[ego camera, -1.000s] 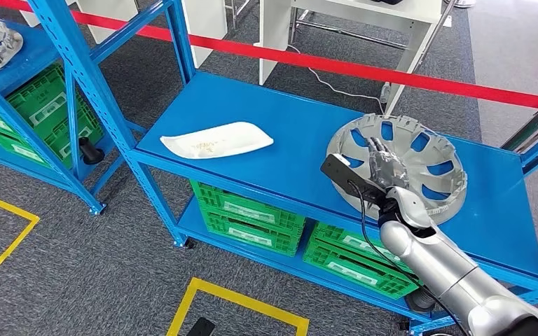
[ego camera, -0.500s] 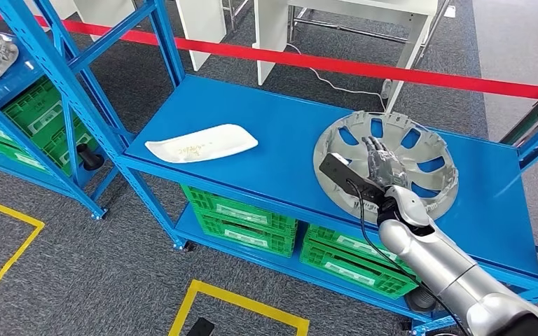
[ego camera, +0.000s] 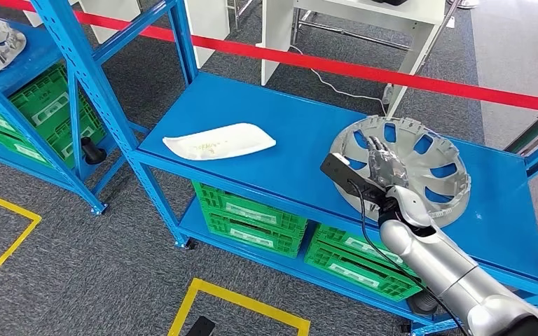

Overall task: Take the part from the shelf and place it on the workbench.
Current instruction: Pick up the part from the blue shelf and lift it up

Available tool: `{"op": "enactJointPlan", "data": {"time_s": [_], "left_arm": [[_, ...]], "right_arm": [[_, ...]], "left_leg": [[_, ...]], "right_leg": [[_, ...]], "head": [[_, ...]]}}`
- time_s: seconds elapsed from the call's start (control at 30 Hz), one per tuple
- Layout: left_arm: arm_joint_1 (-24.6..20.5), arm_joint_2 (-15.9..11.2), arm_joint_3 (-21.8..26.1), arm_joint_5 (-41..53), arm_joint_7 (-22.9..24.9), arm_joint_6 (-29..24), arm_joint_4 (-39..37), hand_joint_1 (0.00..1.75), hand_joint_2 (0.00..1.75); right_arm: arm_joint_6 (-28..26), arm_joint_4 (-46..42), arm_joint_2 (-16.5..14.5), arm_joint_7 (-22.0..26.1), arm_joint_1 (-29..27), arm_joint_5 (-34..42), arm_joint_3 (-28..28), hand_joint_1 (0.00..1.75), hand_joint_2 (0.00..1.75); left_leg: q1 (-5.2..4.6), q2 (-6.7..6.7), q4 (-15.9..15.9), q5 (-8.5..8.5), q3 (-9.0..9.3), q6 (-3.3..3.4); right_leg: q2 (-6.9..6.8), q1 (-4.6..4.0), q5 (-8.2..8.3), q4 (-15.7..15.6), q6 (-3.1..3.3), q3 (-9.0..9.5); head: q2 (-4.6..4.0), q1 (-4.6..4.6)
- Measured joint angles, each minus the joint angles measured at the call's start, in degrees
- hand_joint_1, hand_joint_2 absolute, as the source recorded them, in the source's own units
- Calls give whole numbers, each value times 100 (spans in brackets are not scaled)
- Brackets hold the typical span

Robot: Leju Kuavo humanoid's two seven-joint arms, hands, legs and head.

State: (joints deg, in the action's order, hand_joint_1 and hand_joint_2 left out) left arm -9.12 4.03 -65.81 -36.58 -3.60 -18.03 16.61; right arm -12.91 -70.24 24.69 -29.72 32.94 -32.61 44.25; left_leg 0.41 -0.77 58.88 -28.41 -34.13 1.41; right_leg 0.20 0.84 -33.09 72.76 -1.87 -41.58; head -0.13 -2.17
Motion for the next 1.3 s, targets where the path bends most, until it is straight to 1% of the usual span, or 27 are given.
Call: {"op": "enactJointPlan", "data": {"time_s": [0.03,0.07,0.1,0.13,0.17,0.2,0.23,0.27,0.33,0.37,0.4,0.43,0.5,0.53,0.57,0.6,0.63,0.67,0.7,0.73,0.77,0.9,0.97,1.13,1.3], "left_arm": [[1,-1,0,0,3,0,0,0,0],[2,-2,0,-1,7,0,0,0,0],[1,-1,0,0,11,0,0,0,0],[1,0,0,0,15,0,0,0,0],[-1,1,0,0,17,0,0,0,0],[-2,2,0,1,22,-1,0,0,0],[-2,2,0,1,27,-1,0,0,0],[-1,2,-1,2,33,-1,0,0,0],[3,1,-1,3,40,-1,0,0,0],[2,1,-2,3,41,0,0,0,0],[-1,0,-1,3,41,0,0,0,0],[-3,-1,-1,3,41,0,0,0,0],[3,-2,-1,2,41,0,0,0,0],[9,-3,-1,1,41,0,0,0,0],[13,-3,-1,1,41,0,0,0,0],[13,-3,0,0,41,0,0,0,0],[9,-4,0,-2,41,0,0,0,0],[4,-6,0,-4,41,0,0,0,0],[-1,-4,0,-5,41,0,1,0,0],[-3,-2,0,-8,42,0,1,0,0],[-1,1,0,-9,42,0,1,0,0],[14,3,0,-5,43,0,0,0,0],[12,2,0,-3,42,0,0,0,0],[13,2,0,-3,41,0,0,0,0],[14,2,0,-5,40,0,0,0,0]], "right_arm": [[16,8,-3,2,-10,0,9,0,0],[28,16,-9,3,-17,0,18,0,0],[37,22,-15,3,-19,0,25,0,0],[40,27,-21,3,-15,0,28,0,0],[38,32,-29,2,-6,7,30,0,44],[32,37,-35,1,2,18,31,0,87],[23,42,-40,0,5,31,31,0,131],[15,49,-45,-1,5,45,32,0,175],[4,58,-57,1,0,57,31,0,175],[1,61,-64,3,4,58,29,0,175],[-1,62,-73,4,9,59,27,0,175],[-3,63,-82,6,13,59,26,0,175],[-4,73,-96,14,12,59,32,0,175],[-3,80,-102,18,7,59,36,0,175],[-2,86,-107,22,4,59,40,0,175],[1,90,-113,25,2,59,42,0,175],[3,91,-117,27,1,59,41,0,175],[5,91,-122,29,3,59,40,0,175],[7,92,-126,31,8,59,39,0,175],[11,93,-127,32,14,60,37,0,175],[16,94,-130,33,17,63,36,0,175],[51,97,-136,42,20,87,38,0,0],[77,97,-137,64,22,85,42,0,0],[112,97,-136,92,26,81,45,0,0],[136,97,-135,93,46,42,45,0,0]], "left_leg": [[-1,-1,4,-4,2,3],[-2,-3,10,-11,5,2],[-1,-5,19,-23,13,-5],[-1,-9,29,-39,22,-19],[-12,-12,43,-58,23,-42],[-22,-13,58,-70,15,-68],[-29,-14,67,-75,2,-97],[-35,-14,68,-74,-10,-126],[-28,-11,69,-89,-11,-185],[-26,-8,120,-145,-26,-217],[-23,-5,265,-251,-82,-247],[-17,-2,519,-402,-192,-273],[-8,0,1238,-709,-527,-309],[-6,0,1495,-767,-656,-318],[-6,0,1586,-732,-711,-321],[-6,0,1427,-577,-650,-315],[-5,0,1089,-355,-500,-300],[-11,-1,716,-180,-324,-277],[-9,-2,353,-53,-162,-260],[-8,-3,134,1,-66,-245],[-8,-4,49,-19,-33,-231],[-17,-12,25,-29,-28,-186],[-20,-12,25,-33,-26,-170],[-25,-12,28,-39,-24,-152],[-25,-12,28,-42,-18,-147]], "right_leg": [[0,1,-27,201,-5,-102],[0,2,56,194,-3,-108],[0,2,232,-33,5,-9],[-1,2,447,-402,20,157],[-1,-4,604,-765,36,327],[2,-12,690,-1050,60,457],[6,-22,707,-1205,83,520],[12,-34,677,-1245,108,533],[16,-24,681,-1278,170,531],[13,-11,686,-1292,202,541],[7,4,693,-1309,234,552],[1,11,694,-1317,257,561],[-8,10,688,-1316,284,564],[-9,9,686,-1315,285,566],[-8,9,683,-1312,284,568],[-4,9,679,-1309,279,574],[0,9,672,-1306,268,587],[5,6,663,-1304,252,598],[12,-8,648,-1289,238,599],[15,-22,642,-1282,228,594],[17,-36,639,-1278,222,584],[10,-45,658,-1327,193,611],[12,-44,669,-1354,174,625],[14,-41,675,-1378,129,635],[14,-42,672,-1379,125,635]], "head": [[0,-1],[0,-1],[0,-3],[0,-5],[0,-6],[0,-8],[0,-6],[0,-6],[0,-4],[0,4],[0,20],[0,36],[0,61],[0,62],[0,62],[0,63],[0,64],[0,63],[0,63],[0,60],[0,52],[0,33],[0,33],[0,34],[0,36]]}}
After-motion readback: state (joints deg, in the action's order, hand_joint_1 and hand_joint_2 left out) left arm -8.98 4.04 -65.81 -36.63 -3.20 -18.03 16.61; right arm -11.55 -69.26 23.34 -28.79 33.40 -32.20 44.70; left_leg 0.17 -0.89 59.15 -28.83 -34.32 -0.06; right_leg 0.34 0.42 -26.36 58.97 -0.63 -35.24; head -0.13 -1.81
